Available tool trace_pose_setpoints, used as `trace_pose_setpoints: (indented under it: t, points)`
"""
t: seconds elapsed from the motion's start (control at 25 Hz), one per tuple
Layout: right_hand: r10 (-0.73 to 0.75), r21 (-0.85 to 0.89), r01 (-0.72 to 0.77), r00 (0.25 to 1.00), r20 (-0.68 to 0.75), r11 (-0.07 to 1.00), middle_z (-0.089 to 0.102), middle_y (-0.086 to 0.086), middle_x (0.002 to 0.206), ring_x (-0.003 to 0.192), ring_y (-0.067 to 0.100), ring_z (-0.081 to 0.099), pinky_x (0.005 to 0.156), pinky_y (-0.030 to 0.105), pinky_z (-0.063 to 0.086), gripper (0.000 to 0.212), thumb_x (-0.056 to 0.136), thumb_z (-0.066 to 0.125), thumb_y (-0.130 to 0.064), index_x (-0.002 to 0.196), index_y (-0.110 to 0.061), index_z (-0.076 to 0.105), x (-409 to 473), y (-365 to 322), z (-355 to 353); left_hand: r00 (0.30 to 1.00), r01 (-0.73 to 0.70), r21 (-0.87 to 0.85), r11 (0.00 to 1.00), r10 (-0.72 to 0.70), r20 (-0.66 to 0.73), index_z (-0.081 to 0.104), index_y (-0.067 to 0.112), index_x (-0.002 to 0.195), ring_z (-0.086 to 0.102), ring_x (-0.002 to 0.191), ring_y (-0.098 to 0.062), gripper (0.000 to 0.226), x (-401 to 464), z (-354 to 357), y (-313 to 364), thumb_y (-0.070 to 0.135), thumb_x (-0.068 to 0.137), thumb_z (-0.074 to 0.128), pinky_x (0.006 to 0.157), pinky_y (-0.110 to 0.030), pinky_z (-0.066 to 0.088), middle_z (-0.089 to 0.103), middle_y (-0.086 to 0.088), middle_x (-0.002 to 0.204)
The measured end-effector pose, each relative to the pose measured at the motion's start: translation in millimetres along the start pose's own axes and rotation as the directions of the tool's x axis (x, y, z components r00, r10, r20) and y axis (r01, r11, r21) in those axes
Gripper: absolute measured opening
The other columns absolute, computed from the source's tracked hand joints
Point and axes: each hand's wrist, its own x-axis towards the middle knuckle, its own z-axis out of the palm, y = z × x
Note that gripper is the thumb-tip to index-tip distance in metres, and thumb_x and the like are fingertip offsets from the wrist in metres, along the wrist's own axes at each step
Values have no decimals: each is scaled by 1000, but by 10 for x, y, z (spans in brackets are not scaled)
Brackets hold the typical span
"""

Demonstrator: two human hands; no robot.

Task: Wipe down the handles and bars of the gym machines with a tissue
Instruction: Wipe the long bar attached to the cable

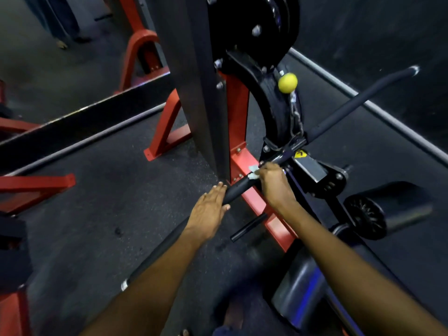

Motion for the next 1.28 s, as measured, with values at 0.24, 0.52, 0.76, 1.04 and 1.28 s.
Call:
trace_pose_setpoints:
  t: [0.24, 0.52, 0.76, 1.04, 1.28]
  points:
    - [208, 62, -201, 966, -152, 978, 46, 13, 114, 104, 35, 54, 88, 35, 40, 33, 83, 54, -1, 116, 2, 53, -365, -539, -887, 983, -101, 83, 991, 113, -148, 25, 12, 151, 25, 144, -17, 53, -223, -753, 673, 26, 102, 39, 117, -31, 13, 28, -4, 157]
    - [316, -24, -353, 864, -392, 935, 49, 15, 114, 104, 35, 53, 86, 36, 45, 27, 83, 57, -18, 103, -2, 66, -1611, -1038, -1872, 934, -176, 164, 971, 218, -284, 32, 19, 148, 25, 143, -14, 50, -1118, -1467, 1456, 33, 101, 38, 117, -32, 12, 32, 1, 155]
    - [366, 34, -412, 765, -529, 911, 54, 13, 110, 105, 31, 52, 86, 32, 42, 26, 82, 56, -15, 103, -9, 69, -2850, -1272, -2110, 874, -338, 172, 925, 376, -307, 36, 18, 146, 26, 143, -14, 49, -1966, -1550, 1915, 34, 100, 40, 116, -33, 12, 34, 1, 154]
    - [498, 56, -593, 616, -610, 803, 55, 14, 107, 101, 32, 52, 77, 35, 45, 24, 84, 52, -12, 101, -5, 67, -4410, -1155, -2320, 788, -550, 155, 820, 572, -229, 41, 19, 142, 31, 141, -14, 46, -2811, -1192, 2834, 34, 99, 42, 116, -35, 18, 40, 1, 150]
    - [615, 142, -718, 455, -644, 681, 54, 13, 105, 99, 32, 53, 75, 37, 47, 26, 87, 47, -11, 104, -7, 67, -5805, -615, -2639, 672, -711, 152, 686, 727, -142, 39, 19, 144, 30, 141, -14, 46, -3612, -629, 3941, 36, 101, 39, 117, -35, 18, 38, 3, 152]
